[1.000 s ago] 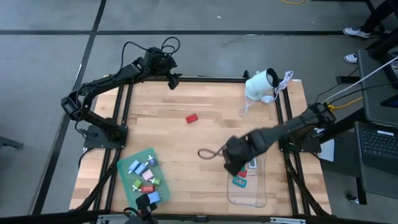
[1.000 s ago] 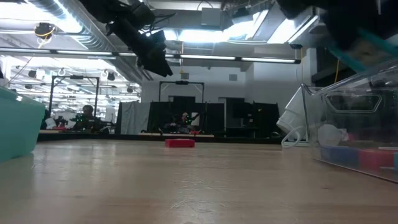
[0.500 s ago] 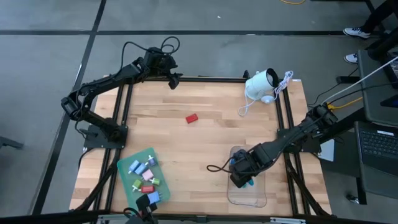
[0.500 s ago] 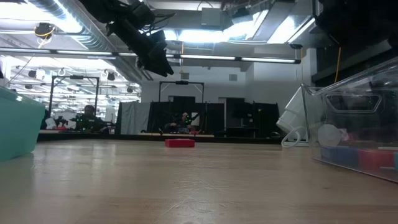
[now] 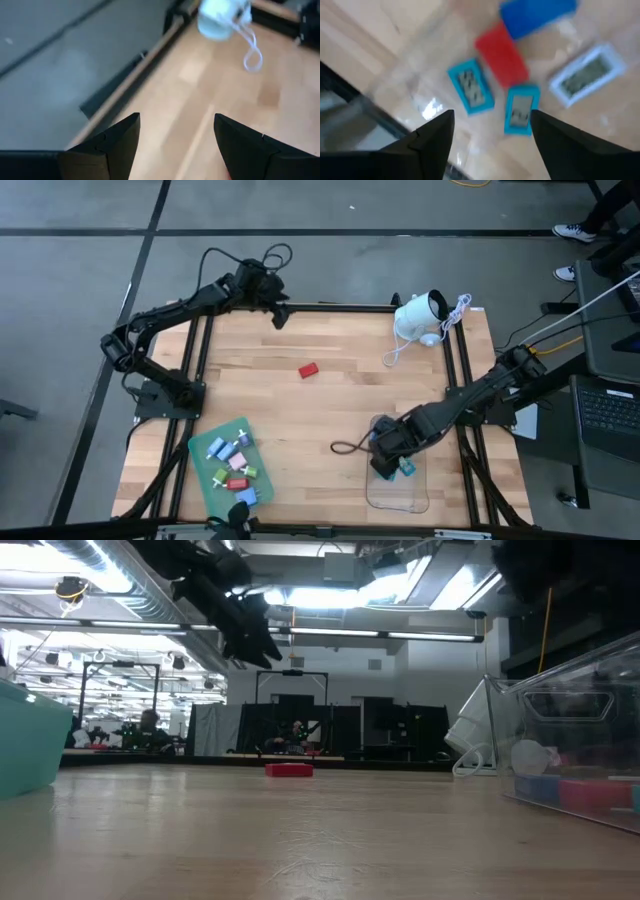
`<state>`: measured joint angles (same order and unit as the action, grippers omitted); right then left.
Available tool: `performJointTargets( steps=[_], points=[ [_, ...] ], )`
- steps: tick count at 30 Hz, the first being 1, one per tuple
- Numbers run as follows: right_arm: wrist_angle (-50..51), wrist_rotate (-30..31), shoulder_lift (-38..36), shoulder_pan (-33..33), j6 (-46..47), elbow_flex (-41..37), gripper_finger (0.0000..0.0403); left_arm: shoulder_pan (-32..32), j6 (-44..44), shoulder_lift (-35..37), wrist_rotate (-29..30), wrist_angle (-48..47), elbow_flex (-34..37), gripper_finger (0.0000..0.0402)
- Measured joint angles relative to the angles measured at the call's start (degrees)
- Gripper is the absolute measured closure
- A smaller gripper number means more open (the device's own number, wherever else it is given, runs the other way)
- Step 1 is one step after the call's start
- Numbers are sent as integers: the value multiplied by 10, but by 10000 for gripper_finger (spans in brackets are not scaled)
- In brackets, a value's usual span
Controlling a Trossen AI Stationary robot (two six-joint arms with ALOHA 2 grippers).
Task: Pick & Place Office items
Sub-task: Put the red digital clock into the transparent bin
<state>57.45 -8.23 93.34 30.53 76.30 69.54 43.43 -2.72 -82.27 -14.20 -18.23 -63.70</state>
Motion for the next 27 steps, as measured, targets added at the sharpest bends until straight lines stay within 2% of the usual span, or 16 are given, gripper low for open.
performJointTargets(
  steps=[8,15,20,27],
  points=[
    [-4,126,-93,-73,-57,0,163,-53,26,-31,-24,-41,0,153],
    [-47,251,-196,-135,-92,0,180,-115,5,-31,84,-78,0,152],
    [-113,282,-245,-185,-146,0,175,-149,17,-45,110,-65,0,152],
    [-207,327,-266,-224,-257,1,170,-201,66,-107,124,-72,0,152]
  ],
)
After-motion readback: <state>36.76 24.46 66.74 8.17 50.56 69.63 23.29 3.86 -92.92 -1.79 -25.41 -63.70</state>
